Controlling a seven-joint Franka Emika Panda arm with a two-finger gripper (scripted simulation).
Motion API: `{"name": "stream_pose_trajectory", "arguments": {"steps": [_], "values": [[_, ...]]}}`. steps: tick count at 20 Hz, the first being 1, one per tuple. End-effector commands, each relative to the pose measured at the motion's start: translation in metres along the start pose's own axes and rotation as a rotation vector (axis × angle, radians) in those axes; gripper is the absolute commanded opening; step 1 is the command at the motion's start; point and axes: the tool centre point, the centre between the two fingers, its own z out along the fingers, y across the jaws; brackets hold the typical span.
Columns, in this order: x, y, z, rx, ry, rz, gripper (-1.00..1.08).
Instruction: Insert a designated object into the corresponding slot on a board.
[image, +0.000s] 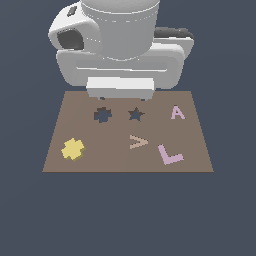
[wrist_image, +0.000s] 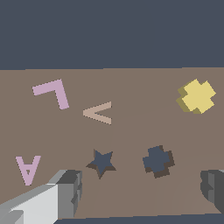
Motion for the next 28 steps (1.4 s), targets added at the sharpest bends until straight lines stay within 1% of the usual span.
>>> {"name": "stream_pose_trajectory", "arguments": {"steps": [1,7,14,20,28], "values": [[0.000,0.000,0.000,0.000,0.000,0.000,1.00],[0.001,0.004,0.004,0.001,0.000,-0.016,1.00],[0.004,0.021,0.017,0.003,-0.002,-0.076,1.00],[0.010,0.045,0.037,0.007,-0.004,-0.165,1.00],[0.028,0.087,0.074,0.015,-0.009,-0.332,1.00]]}}
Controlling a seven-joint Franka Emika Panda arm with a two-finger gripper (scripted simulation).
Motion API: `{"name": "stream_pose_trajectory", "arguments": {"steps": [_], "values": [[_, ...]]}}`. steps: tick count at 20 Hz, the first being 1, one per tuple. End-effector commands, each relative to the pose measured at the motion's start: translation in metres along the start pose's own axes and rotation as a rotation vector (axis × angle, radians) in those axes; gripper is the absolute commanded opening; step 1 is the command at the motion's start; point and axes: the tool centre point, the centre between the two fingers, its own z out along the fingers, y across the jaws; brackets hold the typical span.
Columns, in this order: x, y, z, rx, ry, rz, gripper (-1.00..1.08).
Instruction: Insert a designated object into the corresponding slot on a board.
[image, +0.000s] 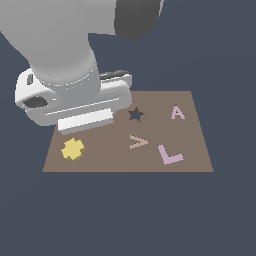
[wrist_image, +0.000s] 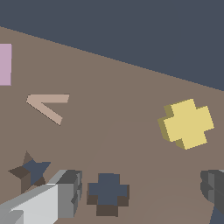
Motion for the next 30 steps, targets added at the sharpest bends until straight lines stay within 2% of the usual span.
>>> {"name": "stream_pose_trajectory", "arguments": {"steps": [1,8,14,30], "values": [[0.003,0.015,0.012,0.003,-0.001,-0.056,1.00],[0.014,0.050,0.041,0.008,-0.005,-0.188,1.00],[0.023,0.069,0.058,0.011,-0.008,-0.263,1.00],[0.030,0.080,0.074,0.012,-0.010,-0.307,1.00]]}}
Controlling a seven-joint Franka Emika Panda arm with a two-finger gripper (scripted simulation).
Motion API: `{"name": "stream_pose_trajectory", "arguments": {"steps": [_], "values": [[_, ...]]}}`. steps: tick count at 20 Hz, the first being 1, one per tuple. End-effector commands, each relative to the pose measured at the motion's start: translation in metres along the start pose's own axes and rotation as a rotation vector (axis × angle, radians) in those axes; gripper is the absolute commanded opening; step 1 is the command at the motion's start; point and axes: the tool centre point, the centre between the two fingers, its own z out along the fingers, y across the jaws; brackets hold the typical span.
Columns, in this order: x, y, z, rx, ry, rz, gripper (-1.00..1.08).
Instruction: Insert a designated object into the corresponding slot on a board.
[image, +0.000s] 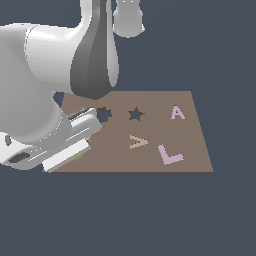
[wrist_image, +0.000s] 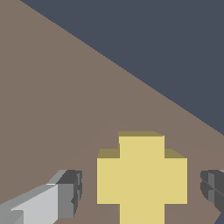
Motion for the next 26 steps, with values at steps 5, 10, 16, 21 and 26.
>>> {"name": "stream_pose_trajectory", "arguments": {"steps": [5,10,16,21,26], "values": [[0.000,0.000,0.017,0.001,-0.001,-0.002,1.00],[0.000,0.000,0.017,0.001,-0.001,-0.002,-1.00],[0.000,0.000,0.017,0.001,-0.001,-0.002,-1.00],[0.000,0.000,0.012,0.000,0.000,-0.002,-1.00],[-0.001,0.000,0.014,0.001,-0.001,0.011,-1.00]]}}
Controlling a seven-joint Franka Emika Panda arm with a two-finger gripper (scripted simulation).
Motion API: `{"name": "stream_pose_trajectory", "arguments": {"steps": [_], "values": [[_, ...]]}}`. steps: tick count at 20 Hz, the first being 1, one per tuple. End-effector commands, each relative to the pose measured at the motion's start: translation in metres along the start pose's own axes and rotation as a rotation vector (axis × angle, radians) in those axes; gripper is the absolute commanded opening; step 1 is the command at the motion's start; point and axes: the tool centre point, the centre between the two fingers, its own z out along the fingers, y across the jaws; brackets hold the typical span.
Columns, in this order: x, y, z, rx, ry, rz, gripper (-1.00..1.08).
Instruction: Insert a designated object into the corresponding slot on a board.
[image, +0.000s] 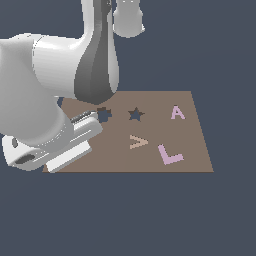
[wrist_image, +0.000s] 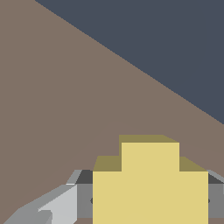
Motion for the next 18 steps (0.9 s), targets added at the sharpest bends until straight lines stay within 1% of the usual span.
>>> {"name": "stream_pose_trajectory", "arguments": {"steps": [1,9,13,18], "values": [[-0.001,0.000,0.000,0.000,0.000,0.013,-1.00],[-0.012,-0.002,-0.001,0.000,0.000,0.128,-1.00],[-0.020,-0.004,-0.001,-0.001,0.001,0.224,-1.00],[-0.033,-0.009,-0.002,-0.001,0.001,0.380,-1.00]]}}
